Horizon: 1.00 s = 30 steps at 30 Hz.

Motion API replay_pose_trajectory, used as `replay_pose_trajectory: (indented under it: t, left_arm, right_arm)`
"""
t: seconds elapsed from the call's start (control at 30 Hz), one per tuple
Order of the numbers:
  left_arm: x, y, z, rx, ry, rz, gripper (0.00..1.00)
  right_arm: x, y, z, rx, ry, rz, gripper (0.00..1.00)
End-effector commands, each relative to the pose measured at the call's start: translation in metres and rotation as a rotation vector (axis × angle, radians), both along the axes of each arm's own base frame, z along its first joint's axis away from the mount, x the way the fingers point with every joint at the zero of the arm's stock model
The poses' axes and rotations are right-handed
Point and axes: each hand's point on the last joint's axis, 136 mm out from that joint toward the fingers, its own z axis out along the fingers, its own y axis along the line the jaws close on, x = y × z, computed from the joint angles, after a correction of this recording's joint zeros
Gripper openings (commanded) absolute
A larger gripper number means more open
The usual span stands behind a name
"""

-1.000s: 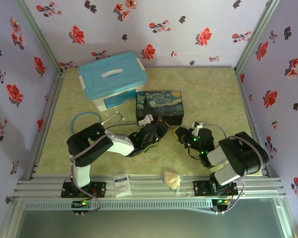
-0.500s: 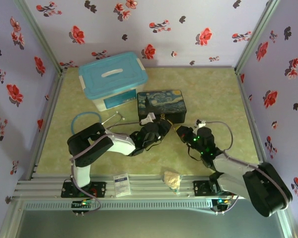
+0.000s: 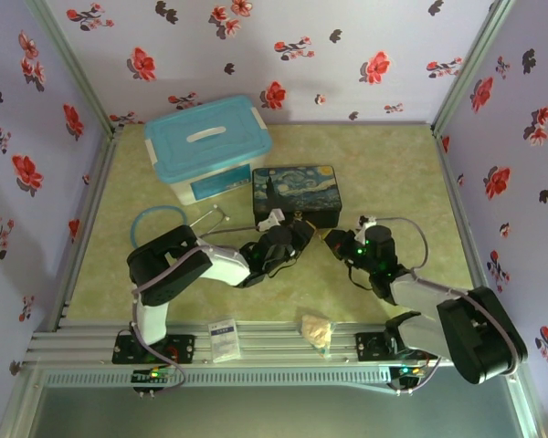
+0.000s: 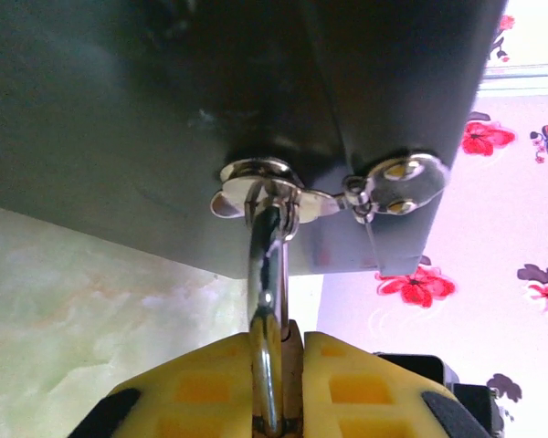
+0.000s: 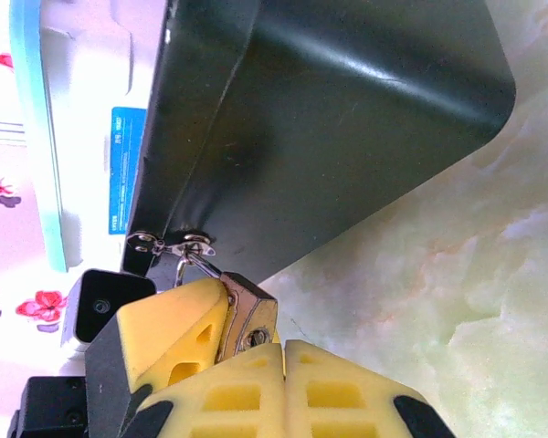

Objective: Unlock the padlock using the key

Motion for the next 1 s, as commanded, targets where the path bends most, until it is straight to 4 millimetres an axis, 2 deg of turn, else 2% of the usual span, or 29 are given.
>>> replay_pose_trajectory:
  t: [0.0,0.13,0.33,0.47,0.63,0.73,0.87,0.97]
  left_arm:
    - [-0.037,-0.04,0.045,-0.187,-0.036,-0.18,0.0]
    - [-0.038,-0.039,0.05,-0.171,-0.054,-0.183,0.0]
    - [-0.039,-0.039,0.061,-0.246,-0.06,-0.183,0.0]
    - [-0.042,-0.034,0.06,-0.223,-0.066,-0.184,0.0]
    - [-0.045,-0.033,0.051,-0.222,-0.049,-0.187,0.0]
    - [-0.044,-0.034,0.052,-0.254,-0.039,-0.184,0.0]
    - [-0.043,-0.036,0.056,-0.279,-0.039,-0.184,0.0]
    - [-0.044,-0.033,0.056,-0.288,-0.034,-0.184,0.0]
  right_arm:
    - [0.003,0.01,0.025,-0.056,-0.12,0.081,0.0]
    - [-0.004,0.009,0.024,-0.19,-0.129,0.117,0.0]
    - [0.004,0.014,0.015,-0.093,-0.074,0.152,0.0]
    - [0.012,0.013,0.024,0.082,-0.044,0.127,0.0]
    - [0.009,0.006,0.018,-0.028,0.002,0.148,0.0]
    - [0.009,0.007,0.017,-0.002,0.006,0.158,0.0]
    - [0.011,0.003,0.004,-0.005,0.024,0.149,0.0]
    - [0.014,0.003,0.005,0.005,0.017,0.147,0.0]
